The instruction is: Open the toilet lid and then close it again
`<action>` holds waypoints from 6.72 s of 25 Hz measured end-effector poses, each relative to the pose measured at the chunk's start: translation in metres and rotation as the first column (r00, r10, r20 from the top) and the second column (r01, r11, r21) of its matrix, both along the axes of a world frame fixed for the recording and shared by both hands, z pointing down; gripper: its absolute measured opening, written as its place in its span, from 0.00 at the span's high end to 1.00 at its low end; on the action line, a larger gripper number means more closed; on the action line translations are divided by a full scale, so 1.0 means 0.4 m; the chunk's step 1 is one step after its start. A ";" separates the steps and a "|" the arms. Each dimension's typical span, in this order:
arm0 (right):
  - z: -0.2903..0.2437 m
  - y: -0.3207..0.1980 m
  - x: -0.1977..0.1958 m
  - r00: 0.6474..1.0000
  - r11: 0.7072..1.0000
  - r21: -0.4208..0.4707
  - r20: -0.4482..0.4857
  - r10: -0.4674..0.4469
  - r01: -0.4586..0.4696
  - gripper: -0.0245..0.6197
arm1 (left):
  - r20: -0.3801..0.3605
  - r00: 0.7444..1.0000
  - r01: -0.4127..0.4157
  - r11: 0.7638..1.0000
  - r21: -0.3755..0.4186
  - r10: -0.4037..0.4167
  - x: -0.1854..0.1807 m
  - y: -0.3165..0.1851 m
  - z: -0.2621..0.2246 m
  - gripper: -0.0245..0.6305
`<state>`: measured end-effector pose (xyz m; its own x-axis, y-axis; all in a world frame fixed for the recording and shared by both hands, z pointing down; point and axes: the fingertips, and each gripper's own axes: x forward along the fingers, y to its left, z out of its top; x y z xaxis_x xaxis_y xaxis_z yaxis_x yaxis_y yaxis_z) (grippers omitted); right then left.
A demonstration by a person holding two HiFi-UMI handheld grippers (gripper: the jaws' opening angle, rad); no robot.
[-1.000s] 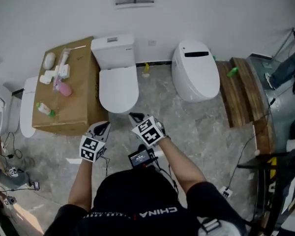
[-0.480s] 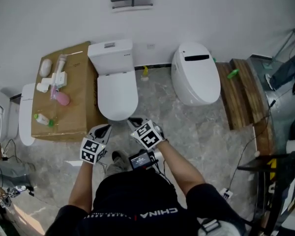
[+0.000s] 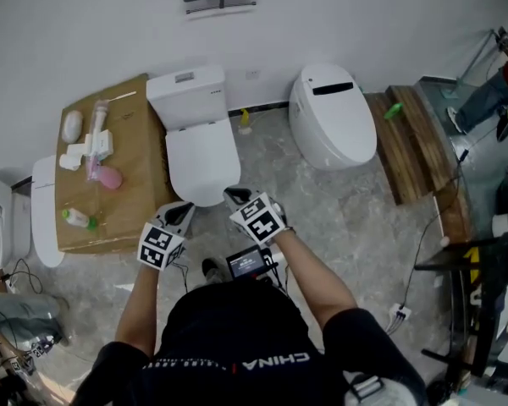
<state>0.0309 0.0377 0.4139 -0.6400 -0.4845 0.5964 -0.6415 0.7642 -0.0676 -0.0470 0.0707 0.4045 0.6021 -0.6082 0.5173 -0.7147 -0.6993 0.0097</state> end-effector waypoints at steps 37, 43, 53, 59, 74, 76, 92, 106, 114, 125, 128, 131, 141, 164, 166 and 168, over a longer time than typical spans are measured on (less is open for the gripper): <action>0.541 -0.175 -0.049 0.972 0.973 -0.167 -0.144 -0.186 0.161 0.94 | 0.029 0.998 -0.048 0.985 -0.165 0.054 -0.003 -0.222 0.486 0.95; 0.799 -0.205 -0.087 0.964 0.969 -0.171 -0.167 -0.207 0.178 0.94 | 0.063 0.998 -0.016 0.973 -0.230 0.032 0.010 -0.245 0.766 0.95; 1.123 -0.270 -0.124 0.937 0.971 -0.058 -0.254 -0.238 0.231 0.84 | 0.249 0.964 -0.051 0.987 -0.152 0.088 -0.003 -0.294 1.128 0.78; 1.233 -0.242 -0.125 0.834 0.905 0.052 -0.413 -0.365 0.422 0.64 | 0.490 0.858 -0.130 0.988 -0.088 0.157 -0.038 -0.283 1.267 0.61; 1.303 -0.256 -0.147 0.693 0.833 0.171 -0.655 -0.302 0.526 0.58 | 0.632 0.759 -0.163 0.986 -0.044 0.154 -0.075 -0.302 1.323 0.59; 1.300 -0.254 -0.147 0.688 0.834 0.162 -0.657 -0.308 0.527 0.58 | 0.624 0.767 -0.139 0.989 -0.060 0.146 -0.083 -0.307 1.319 0.55; 1.077 -0.264 -0.154 0.747 0.822 0.239 -0.596 -0.296 0.517 0.58 | 0.613 0.789 -0.161 0.980 0.120 0.054 -0.091 -0.314 1.092 0.53; 0.633 -0.425 -0.178 0.824 0.785 0.390 -0.505 -0.255 0.481 0.71 | 0.591 0.804 -0.163 0.934 0.318 -0.061 -0.092 -0.496 0.660 0.66; 0.508 -0.533 -0.205 0.835 0.833 0.318 -0.478 -0.272 0.453 0.75 | 0.635 0.773 -0.193 0.958 0.211 0.016 -0.135 -0.596 0.532 0.77; 0.435 -0.635 -0.220 0.831 0.872 0.237 -0.483 -0.277 0.428 0.75 | 0.594 0.805 -0.082 0.992 0.094 0.010 -0.154 -0.695 0.449 0.76; 0.410 -0.670 -0.223 0.842 0.885 0.220 -0.465 -0.274 0.410 0.75 | 0.592 0.806 -0.038 0.998 0.051 0.000 -0.159 -0.732 0.423 0.75; 0.383 -0.721 -0.230 0.849 0.892 0.219 -0.458 -0.263 0.395 0.75 | 0.582 0.813 -0.025 0.999 0.037 -0.001 -0.168 -0.782 0.395 0.75; 0.299 -0.924 -0.276 0.863 0.929 0.188 -0.464 -0.202 0.318 0.75 | 0.520 0.854 -0.051 0.998 0.040 0.023 -0.214 -0.981 0.302 0.76; 0.270 -1.268 -0.334 0.857 0.977 0.106 -0.504 -0.106 0.184 0.73 | 0.520 0.853 -0.073 0.997 0.020 0.052 -0.271 -1.320 0.277 0.74; 0.268 -1.290 -0.339 0.860 0.976 0.103 -0.498 -0.115 0.190 0.73 | 0.521 0.852 -0.068 0.998 0.013 0.052 -0.276 -1.341 0.280 0.74; 0.267 -1.311 -0.342 0.862 0.974 0.102 -0.491 -0.127 0.201 0.73 | 0.523 0.851 -0.063 0.998 0.009 0.049 -0.278 -1.363 0.278 0.74</action>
